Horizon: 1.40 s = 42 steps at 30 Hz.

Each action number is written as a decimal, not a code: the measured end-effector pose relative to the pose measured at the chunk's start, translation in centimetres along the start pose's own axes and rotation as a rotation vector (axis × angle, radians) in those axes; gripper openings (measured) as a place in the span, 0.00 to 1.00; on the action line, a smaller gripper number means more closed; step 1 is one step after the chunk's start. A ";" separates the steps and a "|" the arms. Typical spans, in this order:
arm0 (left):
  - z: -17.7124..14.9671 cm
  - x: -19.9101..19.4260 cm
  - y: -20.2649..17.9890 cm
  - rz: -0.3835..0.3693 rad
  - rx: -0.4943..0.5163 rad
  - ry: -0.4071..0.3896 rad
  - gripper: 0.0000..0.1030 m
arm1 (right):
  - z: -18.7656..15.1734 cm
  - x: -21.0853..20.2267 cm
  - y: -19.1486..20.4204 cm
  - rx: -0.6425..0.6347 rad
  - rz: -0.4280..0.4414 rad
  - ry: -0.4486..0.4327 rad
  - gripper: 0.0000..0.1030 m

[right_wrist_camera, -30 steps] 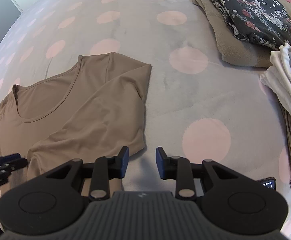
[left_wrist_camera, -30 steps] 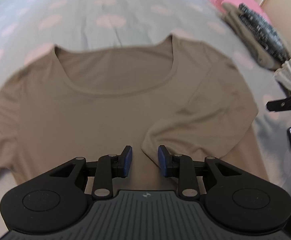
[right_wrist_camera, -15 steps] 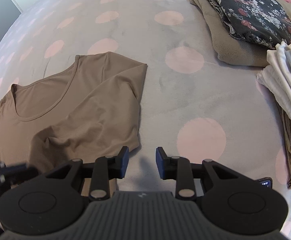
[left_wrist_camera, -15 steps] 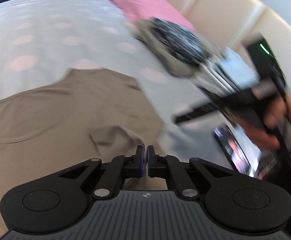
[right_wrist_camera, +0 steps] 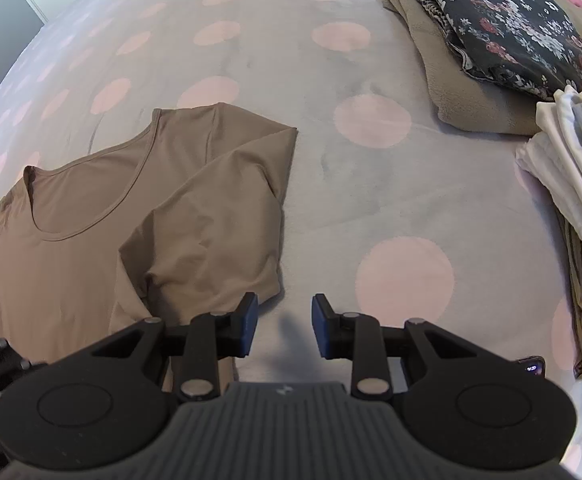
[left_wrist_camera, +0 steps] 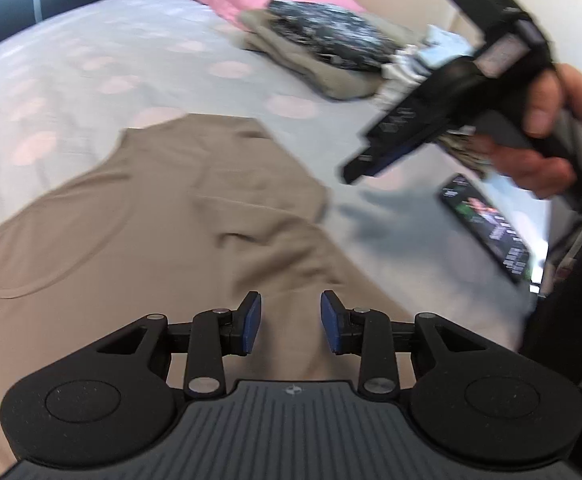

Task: Fold clothes

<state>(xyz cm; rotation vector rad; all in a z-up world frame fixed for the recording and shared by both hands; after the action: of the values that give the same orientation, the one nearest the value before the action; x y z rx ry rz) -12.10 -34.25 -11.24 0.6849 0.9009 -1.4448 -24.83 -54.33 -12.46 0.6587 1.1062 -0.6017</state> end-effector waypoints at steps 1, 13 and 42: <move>0.0 0.3 0.5 0.033 -0.019 -0.001 0.30 | 0.1 0.0 0.0 -0.003 0.004 -0.001 0.32; -0.6 2.7 0.5 0.090 0.015 0.023 0.03 | 0.0 -0.1 -0.1 -0.011 0.002 -0.002 0.32; 5.2 -15.4 17.9 0.442 -0.397 -0.366 0.02 | 0.7 0.8 0.5 -0.023 -0.075 -0.033 0.31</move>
<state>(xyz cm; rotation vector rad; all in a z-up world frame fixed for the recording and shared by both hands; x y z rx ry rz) 7.53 -29.76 2.17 0.2811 0.6673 -0.9177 -23.84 -54.61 -12.89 0.5873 1.1090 -0.6607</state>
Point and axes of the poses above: each gripper's, at about its wrist camera, not at the fingertips, and x roughly the way its jaws point, y to its left, z to its top, the point moved 4 cm from there along x, roughly the way its jaws point, and after that the axes turned 3 degrees about y, right-handed, at the moved point
